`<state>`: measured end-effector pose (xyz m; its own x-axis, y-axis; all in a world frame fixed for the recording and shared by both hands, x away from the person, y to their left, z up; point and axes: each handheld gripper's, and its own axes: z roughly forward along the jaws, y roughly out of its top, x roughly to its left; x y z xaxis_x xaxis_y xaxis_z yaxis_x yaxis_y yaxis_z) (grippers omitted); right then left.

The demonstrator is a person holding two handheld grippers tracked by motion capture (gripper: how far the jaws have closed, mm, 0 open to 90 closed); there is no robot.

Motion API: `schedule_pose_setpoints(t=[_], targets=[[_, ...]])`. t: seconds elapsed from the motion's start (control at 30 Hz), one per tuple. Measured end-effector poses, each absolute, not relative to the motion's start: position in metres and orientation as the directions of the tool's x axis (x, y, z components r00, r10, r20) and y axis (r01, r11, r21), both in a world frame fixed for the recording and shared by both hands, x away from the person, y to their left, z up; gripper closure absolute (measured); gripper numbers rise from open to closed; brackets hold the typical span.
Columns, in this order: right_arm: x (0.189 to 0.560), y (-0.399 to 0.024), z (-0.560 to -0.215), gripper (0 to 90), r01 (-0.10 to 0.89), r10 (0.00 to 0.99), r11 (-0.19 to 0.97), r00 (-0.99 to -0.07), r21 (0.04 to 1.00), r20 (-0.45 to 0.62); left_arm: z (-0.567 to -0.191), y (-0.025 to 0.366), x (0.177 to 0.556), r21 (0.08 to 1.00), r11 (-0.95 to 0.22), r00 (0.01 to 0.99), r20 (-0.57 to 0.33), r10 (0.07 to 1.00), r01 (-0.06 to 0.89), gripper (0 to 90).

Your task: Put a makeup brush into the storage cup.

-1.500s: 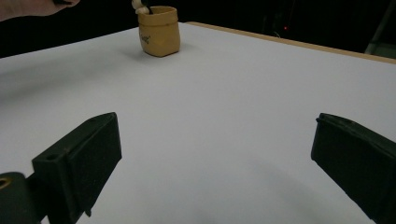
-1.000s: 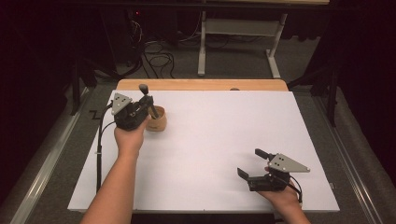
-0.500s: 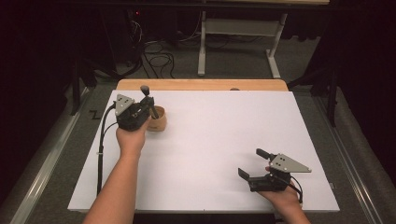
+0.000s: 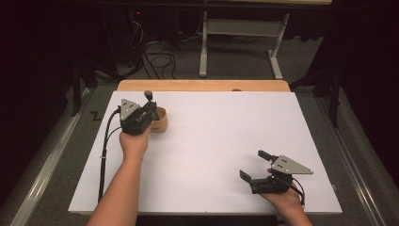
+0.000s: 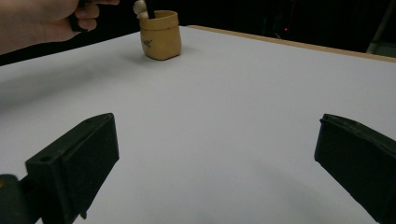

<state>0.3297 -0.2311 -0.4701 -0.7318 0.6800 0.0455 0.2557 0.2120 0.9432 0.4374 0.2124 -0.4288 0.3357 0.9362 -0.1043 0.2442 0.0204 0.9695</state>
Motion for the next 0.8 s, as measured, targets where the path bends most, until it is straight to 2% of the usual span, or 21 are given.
schedule_pose_setpoints(t=[0.8], targets=[[0.329,-0.229,-0.471,1.8,0.257,0.674,0.219,-0.737,0.941,0.044,-0.448,0.209,0.436,0.957,0.000,0.327,-0.099,0.940,0.290,77.6]])
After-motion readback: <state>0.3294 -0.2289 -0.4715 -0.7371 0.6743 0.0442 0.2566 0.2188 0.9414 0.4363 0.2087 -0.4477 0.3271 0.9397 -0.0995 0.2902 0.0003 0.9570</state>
